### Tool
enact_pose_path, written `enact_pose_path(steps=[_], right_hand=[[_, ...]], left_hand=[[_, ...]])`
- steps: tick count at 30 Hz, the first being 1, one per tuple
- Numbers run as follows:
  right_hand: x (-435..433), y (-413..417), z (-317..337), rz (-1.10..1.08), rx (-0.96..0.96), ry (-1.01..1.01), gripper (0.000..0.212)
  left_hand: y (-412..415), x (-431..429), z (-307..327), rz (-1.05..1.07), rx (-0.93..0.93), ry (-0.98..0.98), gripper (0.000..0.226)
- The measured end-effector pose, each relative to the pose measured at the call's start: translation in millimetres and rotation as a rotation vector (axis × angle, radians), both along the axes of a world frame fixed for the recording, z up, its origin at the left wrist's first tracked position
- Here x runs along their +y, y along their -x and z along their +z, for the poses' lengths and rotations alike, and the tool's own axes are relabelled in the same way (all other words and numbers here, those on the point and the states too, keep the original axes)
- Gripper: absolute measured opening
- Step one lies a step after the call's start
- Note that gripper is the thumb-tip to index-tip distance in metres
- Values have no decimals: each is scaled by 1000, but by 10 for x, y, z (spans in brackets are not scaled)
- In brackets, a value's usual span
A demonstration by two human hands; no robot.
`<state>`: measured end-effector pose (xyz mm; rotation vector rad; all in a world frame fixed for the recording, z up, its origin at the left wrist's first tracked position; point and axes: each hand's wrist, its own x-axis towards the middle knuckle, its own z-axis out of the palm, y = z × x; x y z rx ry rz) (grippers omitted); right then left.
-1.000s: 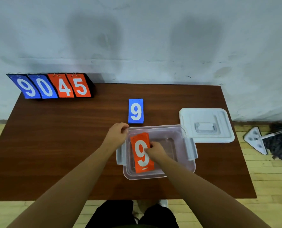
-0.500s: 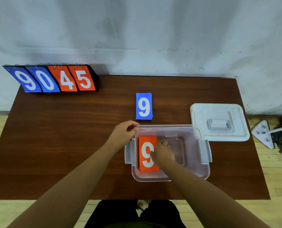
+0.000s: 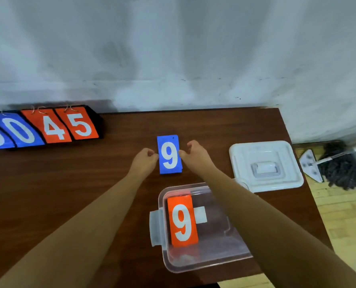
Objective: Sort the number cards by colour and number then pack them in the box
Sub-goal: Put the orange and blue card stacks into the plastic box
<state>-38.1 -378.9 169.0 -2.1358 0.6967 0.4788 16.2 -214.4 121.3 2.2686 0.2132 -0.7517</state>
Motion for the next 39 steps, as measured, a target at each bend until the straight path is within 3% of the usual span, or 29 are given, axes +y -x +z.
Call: enact_pose_path(steps=[6, 9, 14, 18, 22, 26, 30, 33, 39], right_hand=[[17, -335, -731, -135, 214, 40, 71], [68, -421, -872, -276, 227, -60, 59], [136, -508, -905, -331, 291, -202, 40], [135, -459, -677, -318, 130, -415, 37], [11, -111, -212, -219, -54, -529, 27], [-290, 356, 187, -104, -115, -421, 32], [-740, 865, 400, 19, -284, 0, 25], [-1066, 1319, 394, 10, -309, 190, 27], [-1281, 1959, 199, 156, -197, 195, 29]], left_hand=[[-133, -201, -289, 5, 139, 22, 53], [-119, -244, -411, 7, 144, 47, 16], [-88, -199, -446, -25, 110, 72, 44], [-81, -117, -269, 115, 71, 147, 50], [85, -175, 117, 316, -14, 466, 27], [470, -369, 565, 257, -65, 584, 21], [963, -523, 850, 328, -42, 605, 20], [1346, -596, 941, 332, -20, 558, 20], [2039, -722, 851, 245, 69, 543, 22]])
